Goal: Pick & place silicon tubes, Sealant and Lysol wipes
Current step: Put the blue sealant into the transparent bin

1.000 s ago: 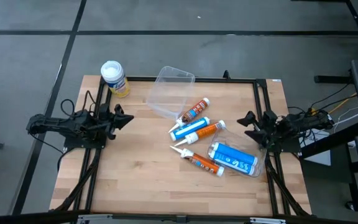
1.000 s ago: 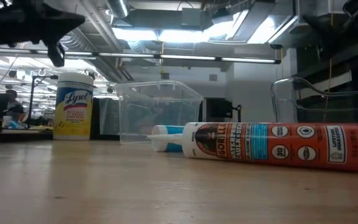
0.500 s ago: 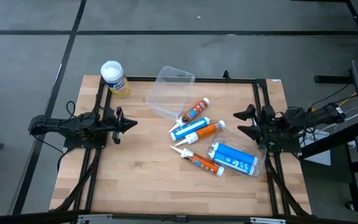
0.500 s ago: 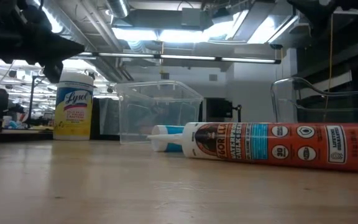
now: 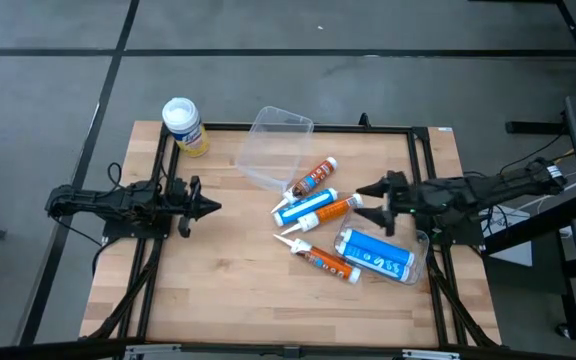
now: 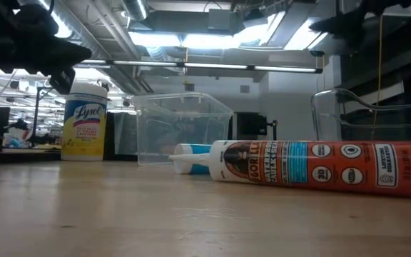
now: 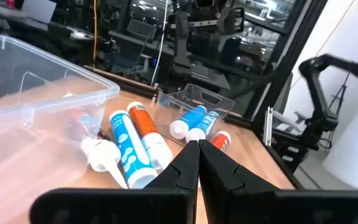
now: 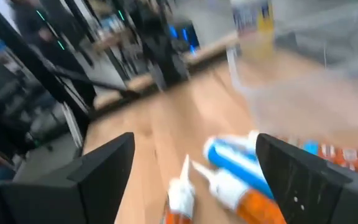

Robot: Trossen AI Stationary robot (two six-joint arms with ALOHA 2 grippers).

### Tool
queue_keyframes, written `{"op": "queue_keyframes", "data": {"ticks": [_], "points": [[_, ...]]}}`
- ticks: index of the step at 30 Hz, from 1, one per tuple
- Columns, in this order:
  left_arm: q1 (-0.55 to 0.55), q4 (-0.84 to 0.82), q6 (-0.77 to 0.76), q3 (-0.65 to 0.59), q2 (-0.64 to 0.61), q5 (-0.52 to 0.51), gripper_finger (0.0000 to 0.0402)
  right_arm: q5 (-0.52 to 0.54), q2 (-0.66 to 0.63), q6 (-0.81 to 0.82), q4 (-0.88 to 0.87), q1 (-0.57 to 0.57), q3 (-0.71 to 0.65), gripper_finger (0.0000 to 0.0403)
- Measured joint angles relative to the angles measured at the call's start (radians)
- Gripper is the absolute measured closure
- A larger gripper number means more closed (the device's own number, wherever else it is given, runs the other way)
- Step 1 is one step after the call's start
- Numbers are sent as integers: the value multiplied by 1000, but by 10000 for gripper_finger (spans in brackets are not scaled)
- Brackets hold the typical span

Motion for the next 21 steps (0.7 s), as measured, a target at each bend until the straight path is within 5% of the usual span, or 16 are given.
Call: {"op": "queue_keyframes", "data": {"ticks": [4, 13, 21], "points": [[0, 1, 9, 0, 0, -8, 398, -118, 108, 9, -34, -83, 62, 66], [0, 1, 2, 0, 1, -9, 395, -575, 313, -10, -45, -316, 156, 66], [0, 1, 2, 0, 1, -9, 394, -621, 391, -16, 50, -345, 172, 66]]}}
